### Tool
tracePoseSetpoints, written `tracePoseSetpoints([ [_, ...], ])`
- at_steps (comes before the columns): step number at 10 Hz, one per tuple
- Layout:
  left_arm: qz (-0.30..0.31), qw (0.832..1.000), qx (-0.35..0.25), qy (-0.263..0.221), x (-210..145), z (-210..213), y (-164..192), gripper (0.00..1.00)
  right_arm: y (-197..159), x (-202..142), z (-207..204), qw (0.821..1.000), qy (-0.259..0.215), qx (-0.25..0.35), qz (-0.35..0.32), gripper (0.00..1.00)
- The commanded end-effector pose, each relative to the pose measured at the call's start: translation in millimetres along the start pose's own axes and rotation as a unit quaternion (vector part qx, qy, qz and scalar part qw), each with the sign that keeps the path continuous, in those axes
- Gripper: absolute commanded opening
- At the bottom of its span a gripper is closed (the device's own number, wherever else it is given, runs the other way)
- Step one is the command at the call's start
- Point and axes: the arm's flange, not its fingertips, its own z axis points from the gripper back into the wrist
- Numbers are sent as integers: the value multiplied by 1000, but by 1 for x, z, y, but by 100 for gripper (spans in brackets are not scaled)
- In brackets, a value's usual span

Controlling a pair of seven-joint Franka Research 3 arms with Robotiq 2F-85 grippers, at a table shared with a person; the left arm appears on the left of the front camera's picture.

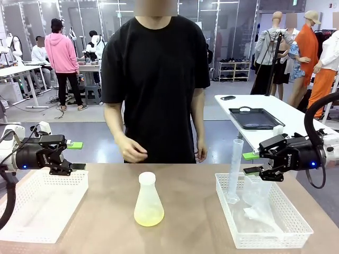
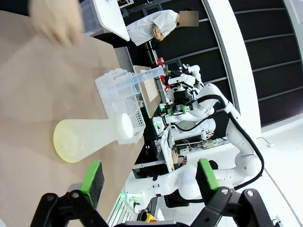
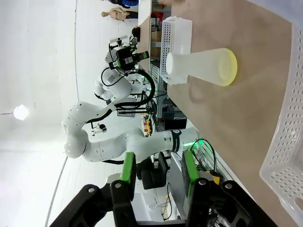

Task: Prepare the solutions needed for the experiment.
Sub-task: When the human places the Big flask in the center of the table, pick up the Big flask and place it in the left Organizing basket.

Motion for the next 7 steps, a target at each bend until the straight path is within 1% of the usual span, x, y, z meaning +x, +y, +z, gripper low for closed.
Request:
tracePoseSetpoints([
  [1, 0, 1000, -15, -12, 2, -2, -2, 100, 1, -1, 0, 1000, 0, 0, 8, 50],
  [7, 0, 1000, -15, -12, 2, -2, -2, 100, 1, -1, 0, 1000, 0, 0, 8, 50],
])
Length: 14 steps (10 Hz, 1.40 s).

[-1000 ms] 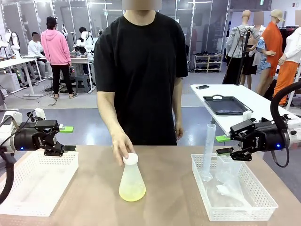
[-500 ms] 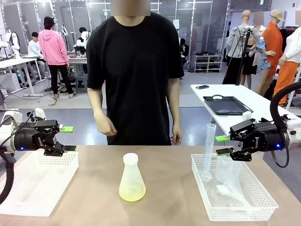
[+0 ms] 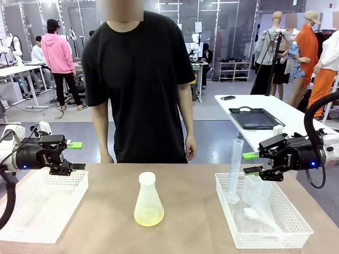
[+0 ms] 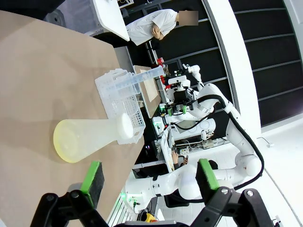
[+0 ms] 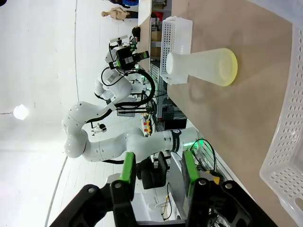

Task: Prepare the solutions needed for the experiment.
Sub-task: When the human places the Big flask in the center of the table, pick up the Big flask and place it in the left Organizing basket.

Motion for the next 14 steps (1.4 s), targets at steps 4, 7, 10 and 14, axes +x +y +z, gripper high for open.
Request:
tracePoseSetpoints([
  [4, 0, 1000, -15, -12, 2, -2, -2, 100, 1, -1, 0, 1000, 0, 0, 7, 50],
  [7, 0, 1000, -15, -12, 2, -2, -2, 100, 1, -1, 0, 1000, 0, 0, 7, 50],
  [10, 0, 1000, 0, 0, 0, 0, 0, 100, 1, -1, 0, 1000, 0, 0, 7, 50],
  [14, -101, 995, -11, 22, 32, -31, -17, 100, 1, -1, 0, 1000, 0, 0, 7, 50],
])
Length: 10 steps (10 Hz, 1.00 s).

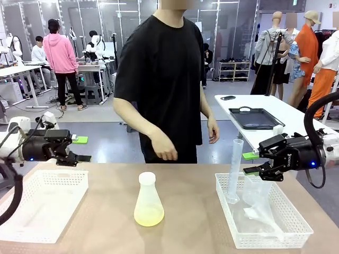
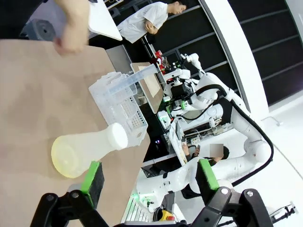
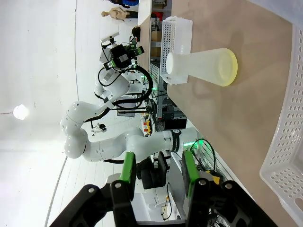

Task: Prepare the solutions needed for the experiment.
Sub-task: When the human places the Big flask in the center of the table, pick up the Big flask and place it in the left Organizing basket.

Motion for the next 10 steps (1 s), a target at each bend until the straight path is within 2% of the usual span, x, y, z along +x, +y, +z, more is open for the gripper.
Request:
tracePoseSetpoints([
  [1, -38, 999, -26, 13, 26, -24, 5, 100, 1, -1, 0, 1000, 0, 0, 7, 50],
  [4, -131, 987, -35, 82, 54, -63, 8, 100, 1, -1, 0, 1000, 0, 0, 7, 50],
  [7, -244, 963, -45, 104, 65, -97, 17, 100, 1, -1, 0, 1000, 0, 0, 7, 50],
  [9, -260, 959, -57, 99, 67, -108, 18, 100, 1, -1, 0, 1000, 0, 0, 7, 50],
  [10, -226, 967, -48, 105, 63, -100, 12, 100, 1, -1, 0, 1000, 0, 0, 7, 50],
])
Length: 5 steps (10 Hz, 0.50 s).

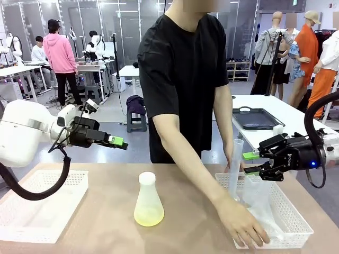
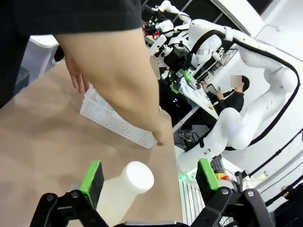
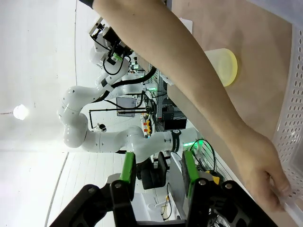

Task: Prepare the solutions needed for the experiment.
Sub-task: When the human places the Big flask in the center of the table, pick up the Big flask and place it in the left Organizing basket.

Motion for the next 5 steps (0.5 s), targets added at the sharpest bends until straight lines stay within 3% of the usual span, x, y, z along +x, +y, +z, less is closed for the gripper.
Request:
tracePoseSetpoints([
  [1, 20, 1000, 3, -1, 0, 4, -4, 100, 0, -1, 0, 1000, 0, 0, 6, 50],
  [5, 12, 1000, 3, -2, -1, 4, 1, 100, 0, -1, 0, 1000, 0, 0, 6, 50],
])
